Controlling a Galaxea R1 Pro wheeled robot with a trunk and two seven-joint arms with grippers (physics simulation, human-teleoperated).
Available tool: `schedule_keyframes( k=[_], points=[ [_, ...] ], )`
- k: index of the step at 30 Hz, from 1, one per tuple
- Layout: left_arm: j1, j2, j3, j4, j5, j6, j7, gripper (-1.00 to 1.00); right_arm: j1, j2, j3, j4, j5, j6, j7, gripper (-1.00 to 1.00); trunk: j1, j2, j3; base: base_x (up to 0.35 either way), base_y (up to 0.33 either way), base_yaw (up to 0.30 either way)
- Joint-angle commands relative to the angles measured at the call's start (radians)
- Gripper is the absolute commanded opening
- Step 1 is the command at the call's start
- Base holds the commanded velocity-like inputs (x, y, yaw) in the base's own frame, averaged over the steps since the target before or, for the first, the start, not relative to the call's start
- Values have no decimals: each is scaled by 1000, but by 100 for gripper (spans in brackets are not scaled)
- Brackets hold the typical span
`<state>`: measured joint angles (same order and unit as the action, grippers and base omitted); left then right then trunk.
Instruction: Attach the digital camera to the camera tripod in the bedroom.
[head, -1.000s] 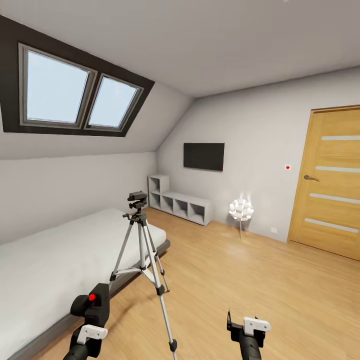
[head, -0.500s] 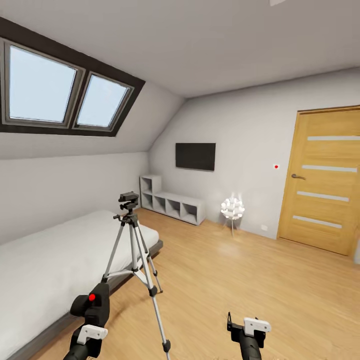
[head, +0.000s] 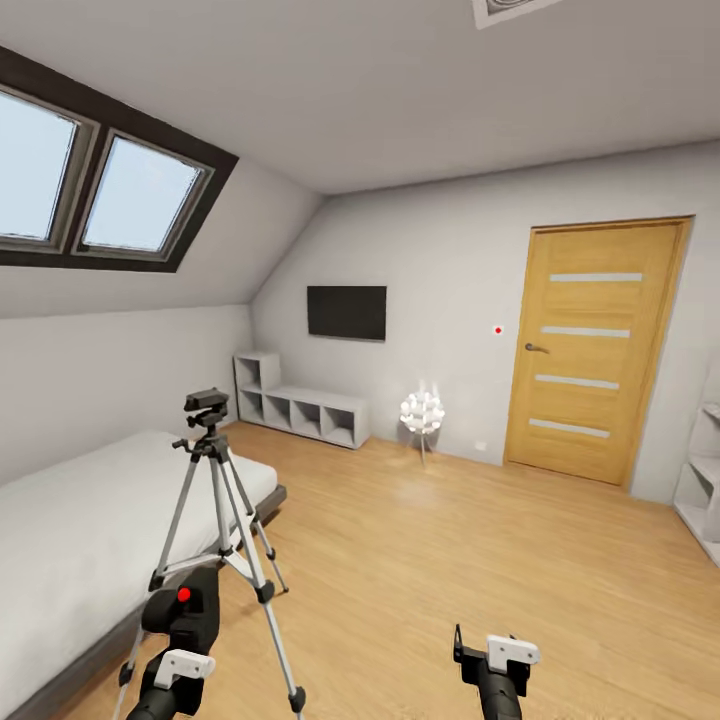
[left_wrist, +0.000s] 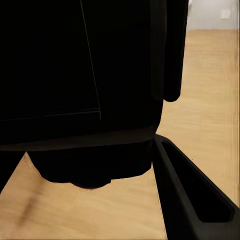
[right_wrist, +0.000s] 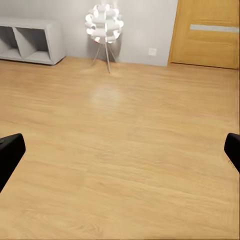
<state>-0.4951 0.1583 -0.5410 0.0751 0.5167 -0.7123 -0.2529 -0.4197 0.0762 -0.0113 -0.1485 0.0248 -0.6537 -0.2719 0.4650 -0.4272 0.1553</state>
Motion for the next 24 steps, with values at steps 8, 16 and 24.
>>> schedule_keyframes(
  k=[8,16,24],
  points=[
    [-1,0,-5,3,9,-4,-6,-100,-1,2,-1,1,1,3,-4,100,0,-1,-3,0,0,-291],
    [-1,-1,-5,3,9,-4,-6,-100,-1,2,-1,1,1,3,-4,100,0,-1,-11,0,0,-250],
    [0,-5,-5,3,9,-4,-6,-100,-1,2,-1,1,1,2,-4,100,0,-1,-20,0,0,-232]
  ],
)
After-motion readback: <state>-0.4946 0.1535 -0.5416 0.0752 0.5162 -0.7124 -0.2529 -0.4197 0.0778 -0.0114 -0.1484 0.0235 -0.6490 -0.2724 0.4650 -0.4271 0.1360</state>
